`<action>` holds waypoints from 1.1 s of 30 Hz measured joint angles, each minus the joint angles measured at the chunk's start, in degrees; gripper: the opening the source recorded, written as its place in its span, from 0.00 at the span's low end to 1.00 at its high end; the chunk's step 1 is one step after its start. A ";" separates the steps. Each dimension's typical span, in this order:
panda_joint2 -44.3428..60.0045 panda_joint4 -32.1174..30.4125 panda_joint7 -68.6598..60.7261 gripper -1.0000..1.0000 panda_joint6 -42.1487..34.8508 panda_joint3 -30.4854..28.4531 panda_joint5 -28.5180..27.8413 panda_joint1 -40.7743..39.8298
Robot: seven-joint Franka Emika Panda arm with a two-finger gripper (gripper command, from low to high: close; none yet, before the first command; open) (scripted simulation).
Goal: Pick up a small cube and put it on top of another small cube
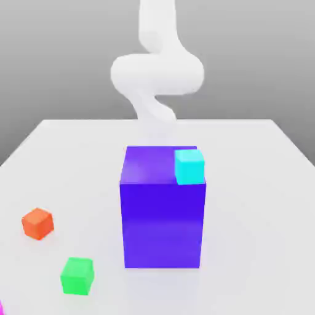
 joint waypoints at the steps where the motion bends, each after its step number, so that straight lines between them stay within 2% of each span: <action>1: 2.26 0.46 0.91 0.50 0.42 -0.10 -0.12 -0.75; 17: 35.65 7.29 13.20 0.50 6.55 -4.67 -0.47 -9.77; 33: 69.22 14.19 19.68 0.50 12.80 -8.30 7.38 -18.68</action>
